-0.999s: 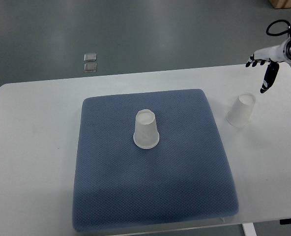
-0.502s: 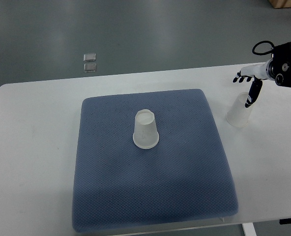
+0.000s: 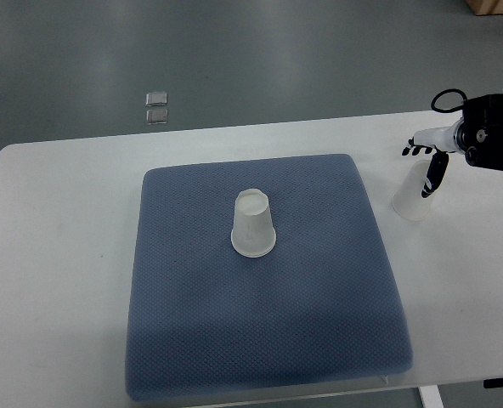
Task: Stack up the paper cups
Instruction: 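Close the right hand's fingers around the cup's upturned base, then lift the held cup and carry it over the cup on the pad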
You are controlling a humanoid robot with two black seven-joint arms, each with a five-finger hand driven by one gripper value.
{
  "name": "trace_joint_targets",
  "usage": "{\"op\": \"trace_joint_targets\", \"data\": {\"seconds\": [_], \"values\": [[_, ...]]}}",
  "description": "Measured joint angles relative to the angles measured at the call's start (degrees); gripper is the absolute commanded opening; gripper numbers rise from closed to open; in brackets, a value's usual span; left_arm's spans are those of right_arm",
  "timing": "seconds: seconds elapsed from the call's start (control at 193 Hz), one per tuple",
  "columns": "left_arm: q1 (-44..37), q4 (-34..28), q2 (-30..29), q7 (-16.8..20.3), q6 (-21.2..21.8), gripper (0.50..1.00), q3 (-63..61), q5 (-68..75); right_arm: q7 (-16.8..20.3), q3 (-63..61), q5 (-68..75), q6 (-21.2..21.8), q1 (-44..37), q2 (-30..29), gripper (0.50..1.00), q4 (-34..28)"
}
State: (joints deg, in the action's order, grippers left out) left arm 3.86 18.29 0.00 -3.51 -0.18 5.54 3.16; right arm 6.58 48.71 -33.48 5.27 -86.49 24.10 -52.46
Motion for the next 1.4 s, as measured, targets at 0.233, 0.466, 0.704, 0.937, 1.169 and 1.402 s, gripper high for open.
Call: {"op": "trace_joint_targets", "data": {"seconds": [0.233,0.466,0.704,0.937,1.169,1.402], "values": [[0.0,0.0,0.0,0.0,0.0,1.000,-0.1,0.0,-0.1,0.1,-0.1,-0.1,1.2,0.0,0.870,0.7],[0.0,0.0,0.0,0.0,0.0,1.000,-0.1,0.0,-0.1,0.1,-0.1,-0.1,2.5,-0.2,0.858,1.9],[-0.1,0.0,0.0,0.0,0.0,1.000,-0.1,0.0,-0.1,0.2,-0.1,-0.6,3.1,-0.5,0.776,2.6],[-0.1,0.1,0.0,0.0,0.0,1.000,-0.1,0.0,-0.2,0.2,-0.2,-0.8,3.2,-0.5,0.707,2.6],[-0.1,0.1,0.0,0.0,0.0,1.000,-0.1,0.0,-0.3,0.2,-0.3,-0.6,2.4,-0.4,0.695,2.6],[-0.1,0.1,0.0,0.0,0.0,1.000,-0.1,0.0,-0.3,1.7,-0.8,0.5,-1.6,0.8,0.697,1.2]]}}
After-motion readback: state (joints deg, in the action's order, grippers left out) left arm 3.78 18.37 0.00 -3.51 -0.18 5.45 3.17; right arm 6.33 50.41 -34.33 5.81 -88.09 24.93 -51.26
